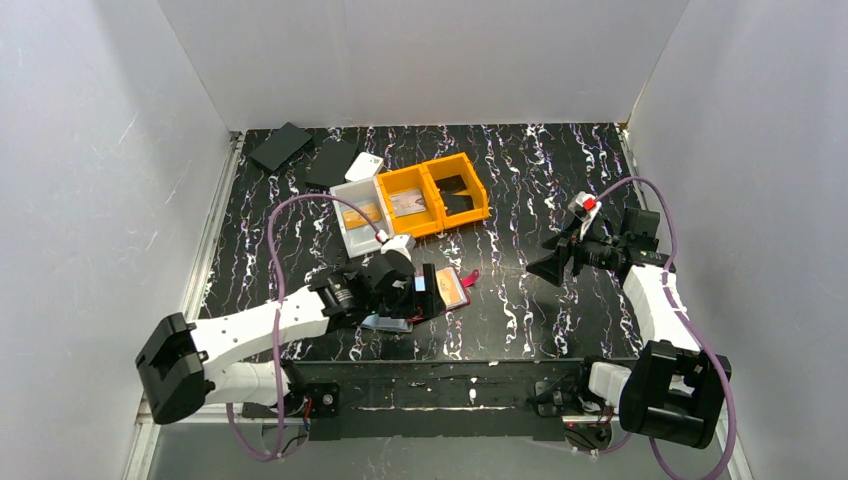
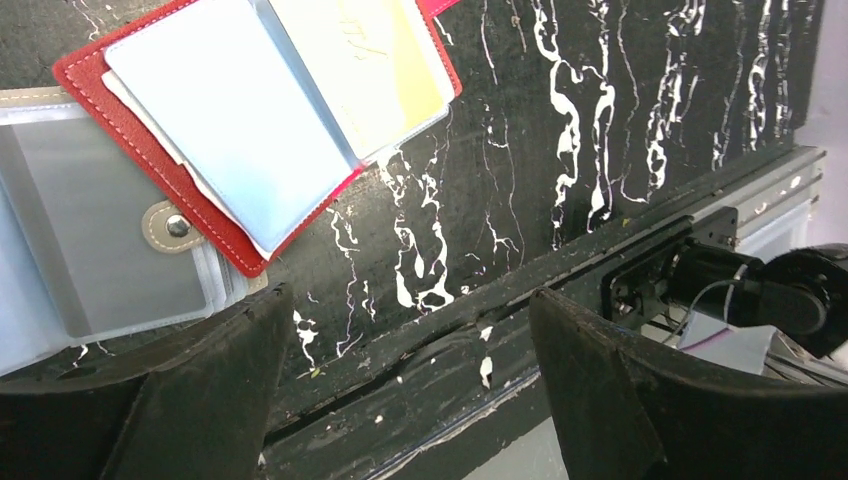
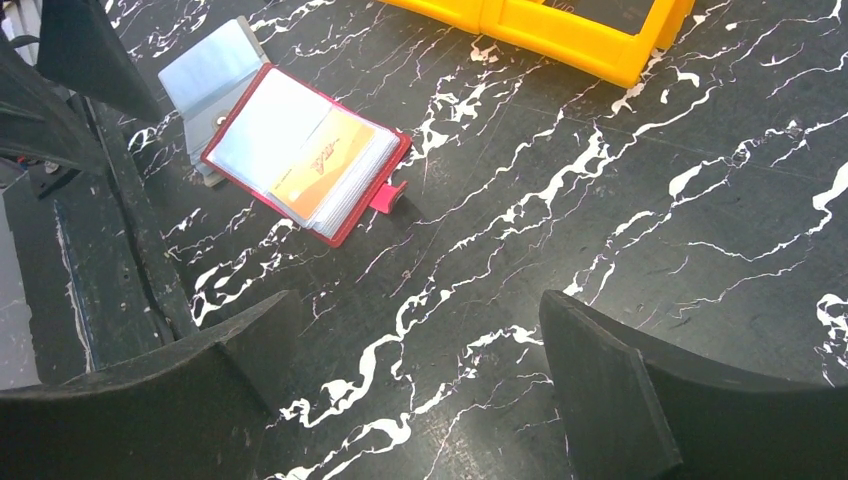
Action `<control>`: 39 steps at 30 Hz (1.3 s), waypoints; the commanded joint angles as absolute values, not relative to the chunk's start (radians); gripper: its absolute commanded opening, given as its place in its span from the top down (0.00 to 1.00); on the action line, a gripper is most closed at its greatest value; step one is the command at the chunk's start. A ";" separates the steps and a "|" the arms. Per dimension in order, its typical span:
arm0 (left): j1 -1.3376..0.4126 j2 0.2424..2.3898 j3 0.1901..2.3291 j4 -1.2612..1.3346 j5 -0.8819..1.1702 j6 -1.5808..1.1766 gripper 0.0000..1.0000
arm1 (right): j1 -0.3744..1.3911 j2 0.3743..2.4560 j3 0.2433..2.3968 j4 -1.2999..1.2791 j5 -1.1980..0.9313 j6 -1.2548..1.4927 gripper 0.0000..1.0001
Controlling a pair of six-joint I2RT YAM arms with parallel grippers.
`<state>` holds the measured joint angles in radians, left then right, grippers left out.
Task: Take the credit cards out of the card holder
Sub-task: Remove the credit card from the card holder.
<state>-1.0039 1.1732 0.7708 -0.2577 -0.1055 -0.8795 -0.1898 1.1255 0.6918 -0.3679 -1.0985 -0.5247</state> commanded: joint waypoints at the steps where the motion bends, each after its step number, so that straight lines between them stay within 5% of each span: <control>1: -1.018 1.246 0.843 -0.302 -0.163 -0.913 0.16 | -0.195 1.135 0.733 -0.382 -1.100 -0.544 0.02; 13: -1.050 1.459 1.033 -0.475 -0.256 -0.979 0.21 | -0.185 1.185 0.757 -0.395 -1.046 -0.501 0.02; 19: -1.051 1.478 1.032 -0.424 -0.232 -0.860 0.27 | -0.034 1.184 0.778 -0.383 -0.878 -0.487 0.07; 29: -1.048 1.273 0.862 -0.319 -0.281 -0.744 0.36 | 0.505 1.281 0.926 -0.436 -0.304 -0.369 0.57; 39: -1.036 1.068 0.677 -0.354 -0.379 -0.829 0.38 | 0.732 1.492 0.961 -0.342 -0.057 -0.192 0.70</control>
<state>-1.0428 1.1297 0.7204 -0.3222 -0.2932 -0.8036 0.7227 1.4464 0.9154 -0.3889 -0.1860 -0.2829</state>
